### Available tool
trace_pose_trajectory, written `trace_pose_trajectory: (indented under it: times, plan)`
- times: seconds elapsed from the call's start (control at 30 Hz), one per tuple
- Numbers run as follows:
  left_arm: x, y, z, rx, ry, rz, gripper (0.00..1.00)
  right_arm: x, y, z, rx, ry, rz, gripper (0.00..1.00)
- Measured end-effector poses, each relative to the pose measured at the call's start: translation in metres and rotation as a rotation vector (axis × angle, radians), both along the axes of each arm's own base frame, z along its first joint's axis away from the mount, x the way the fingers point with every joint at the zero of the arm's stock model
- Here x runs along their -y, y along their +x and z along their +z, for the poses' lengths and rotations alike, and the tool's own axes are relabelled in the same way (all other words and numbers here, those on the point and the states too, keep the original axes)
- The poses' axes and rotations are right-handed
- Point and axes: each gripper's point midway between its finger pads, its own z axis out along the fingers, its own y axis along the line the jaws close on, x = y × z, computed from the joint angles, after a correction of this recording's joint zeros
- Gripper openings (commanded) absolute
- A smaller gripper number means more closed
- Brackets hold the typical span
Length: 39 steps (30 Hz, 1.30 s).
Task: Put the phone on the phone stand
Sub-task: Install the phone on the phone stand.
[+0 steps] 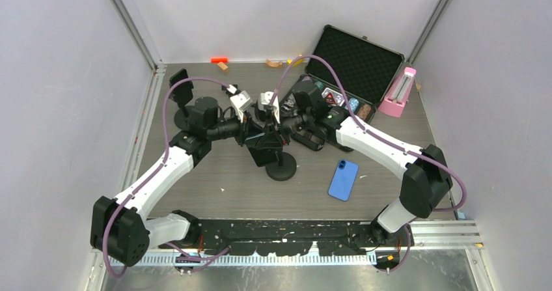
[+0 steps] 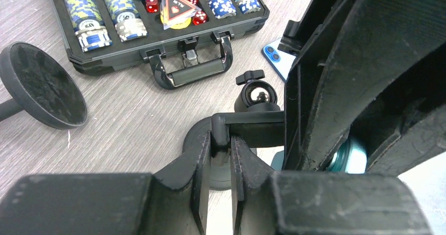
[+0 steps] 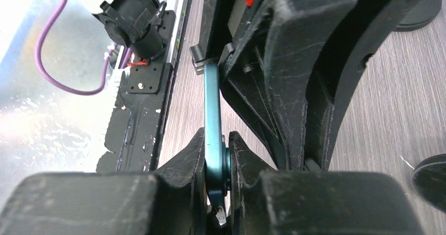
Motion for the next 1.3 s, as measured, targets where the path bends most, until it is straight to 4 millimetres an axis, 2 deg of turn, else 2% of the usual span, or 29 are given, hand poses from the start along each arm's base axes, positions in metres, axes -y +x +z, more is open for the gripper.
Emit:
trace_pose_trajectory:
  times: [0.67, 0.9, 1.2, 1.3]
  plan:
    - [0.001, 0.002, 0.001, -0.009, -0.009, 0.021, 0.00, 0.001, 0.005, 0.017, -0.158, 0.123, -0.054, 0.00]
    - [0.003, 0.001, 0.001, -0.012, -0.012, 0.015, 0.00, 0.006, 0.005, 0.022, -0.154, 0.146, -0.076, 0.00]
    - [0.005, 0.002, 0.001, -0.004, -0.009, 0.022, 0.00, 0.019, 0.012, 0.045, -0.105, 0.201, -0.144, 0.00]
    - [0.006, 0.002, 0.002, 0.001, -0.009, 0.020, 0.00, 0.022, 0.012, 0.046, -0.095, 0.205, -0.159, 0.00]
